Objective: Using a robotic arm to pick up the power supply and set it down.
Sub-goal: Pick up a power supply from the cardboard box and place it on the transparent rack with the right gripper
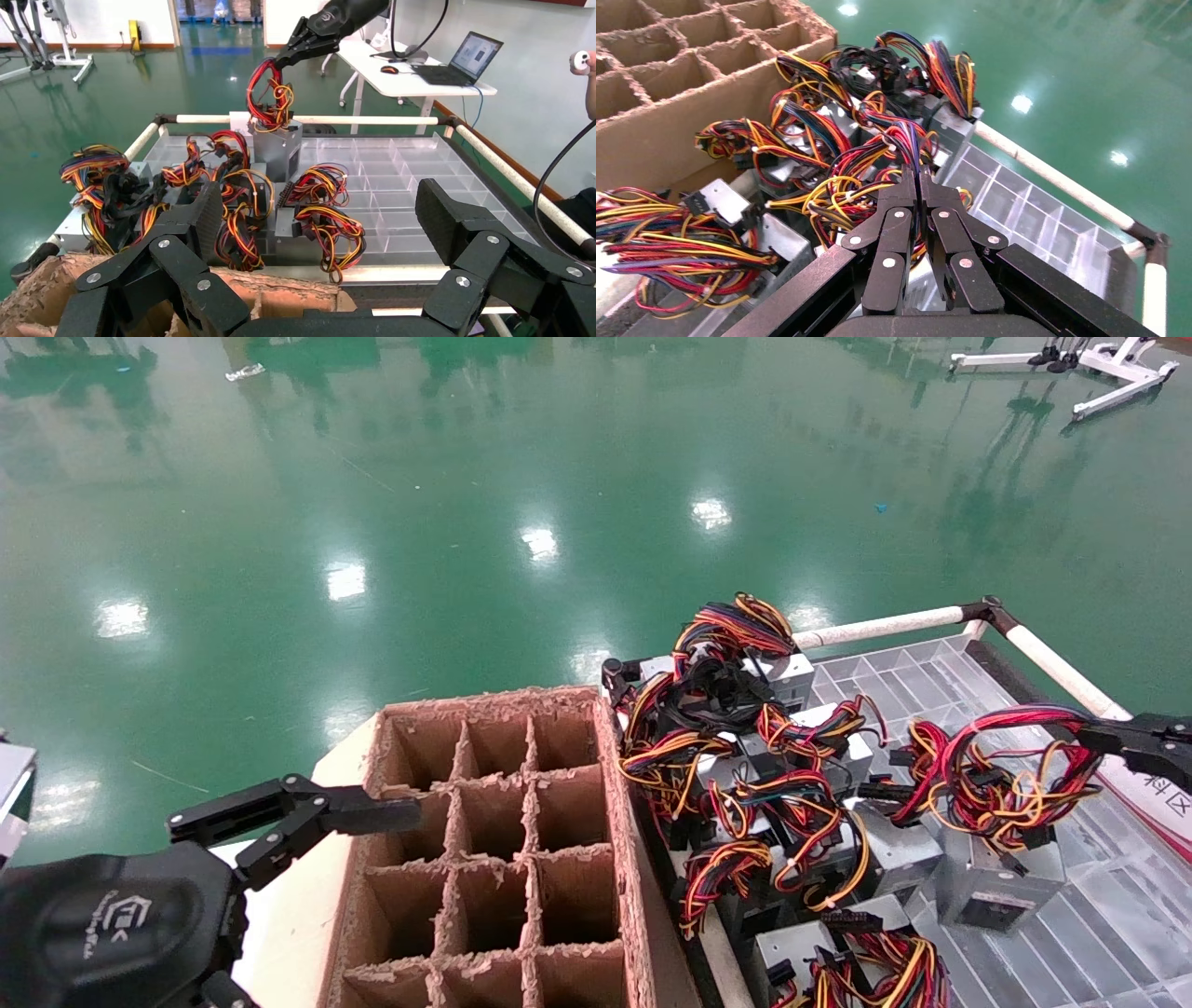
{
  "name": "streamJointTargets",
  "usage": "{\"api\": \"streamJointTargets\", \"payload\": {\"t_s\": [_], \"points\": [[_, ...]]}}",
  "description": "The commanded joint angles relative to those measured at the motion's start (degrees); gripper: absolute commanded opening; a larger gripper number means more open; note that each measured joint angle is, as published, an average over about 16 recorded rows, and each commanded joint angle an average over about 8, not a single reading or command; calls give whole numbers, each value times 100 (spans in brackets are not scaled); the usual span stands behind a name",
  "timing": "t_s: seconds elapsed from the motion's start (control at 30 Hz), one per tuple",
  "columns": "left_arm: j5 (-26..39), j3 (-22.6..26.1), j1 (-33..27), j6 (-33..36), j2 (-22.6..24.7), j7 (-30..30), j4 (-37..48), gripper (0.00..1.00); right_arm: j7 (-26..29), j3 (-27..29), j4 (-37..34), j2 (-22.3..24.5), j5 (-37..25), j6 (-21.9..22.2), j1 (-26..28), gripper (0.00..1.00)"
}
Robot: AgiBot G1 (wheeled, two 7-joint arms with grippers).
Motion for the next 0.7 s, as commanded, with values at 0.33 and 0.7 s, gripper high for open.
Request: {"api": "streamJointTargets", "payload": {"t_s": [0.33, 0.7], "points": [[0, 0, 0, 0, 0, 0, 0, 100, 51, -119, -94, -302, 17, 2, -180, 0], [-1, 1, 0, 0, 0, 0, 0, 100, -94, -213, -274, -300, 75, -75, -402, 0]]}}
